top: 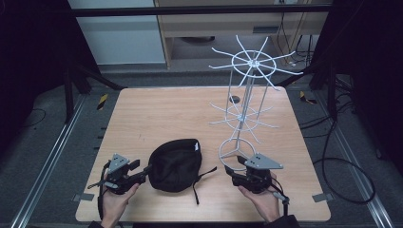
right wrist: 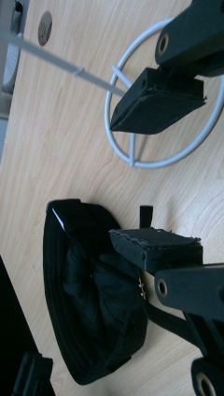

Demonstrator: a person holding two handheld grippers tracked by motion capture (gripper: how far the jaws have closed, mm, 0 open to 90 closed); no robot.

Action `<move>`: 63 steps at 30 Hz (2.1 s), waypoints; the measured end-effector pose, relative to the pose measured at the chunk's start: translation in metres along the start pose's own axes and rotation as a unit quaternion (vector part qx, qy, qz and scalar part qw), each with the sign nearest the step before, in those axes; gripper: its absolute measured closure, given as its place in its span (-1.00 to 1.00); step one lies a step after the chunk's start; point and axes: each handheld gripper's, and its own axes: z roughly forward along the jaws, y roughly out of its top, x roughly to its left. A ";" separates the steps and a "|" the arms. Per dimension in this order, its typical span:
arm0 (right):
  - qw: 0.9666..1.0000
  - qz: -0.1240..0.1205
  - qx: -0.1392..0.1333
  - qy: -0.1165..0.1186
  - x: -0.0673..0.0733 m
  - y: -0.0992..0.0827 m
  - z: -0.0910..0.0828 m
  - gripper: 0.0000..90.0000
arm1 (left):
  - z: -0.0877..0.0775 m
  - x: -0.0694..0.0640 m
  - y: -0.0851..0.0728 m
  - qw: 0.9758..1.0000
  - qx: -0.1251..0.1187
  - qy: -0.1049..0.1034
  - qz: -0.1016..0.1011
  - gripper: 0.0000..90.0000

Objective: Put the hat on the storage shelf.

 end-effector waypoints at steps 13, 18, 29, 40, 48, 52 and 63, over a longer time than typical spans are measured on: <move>1.000 -0.012 -0.003 0.028 0.019 0.024 0.031 0.01 | 0.010 -0.003 -0.001 1.000 0.015 0.001 0.002 -0.01; 0.999 -0.014 -0.002 0.037 0.029 0.035 0.052 0.05 | 0.012 -0.001 -0.002 1.000 0.022 -0.001 -0.004 0.01; 0.999 -0.027 0.009 0.030 0.042 0.045 0.078 0.11 | 0.016 -0.002 -0.006 0.999 0.041 -0.006 -0.003 0.12; 0.999 -0.021 0.015 0.020 0.051 0.037 0.096 0.11 | 0.017 -0.001 -0.008 0.998 0.055 -0.013 -0.007 0.31; 0.999 -0.016 0.043 0.007 0.053 0.033 0.113 0.15 | 0.019 -0.003 -0.009 0.997 0.070 -0.009 -0.009 0.41; 0.998 -0.014 0.069 -0.006 0.052 0.027 0.123 0.17 | 0.022 -0.003 -0.011 0.996 0.083 -0.006 -0.012 0.41; 0.995 -0.008 0.094 -0.011 0.052 0.024 0.128 0.83 | 0.026 -0.003 -0.014 0.994 0.105 0.004 -0.016 0.41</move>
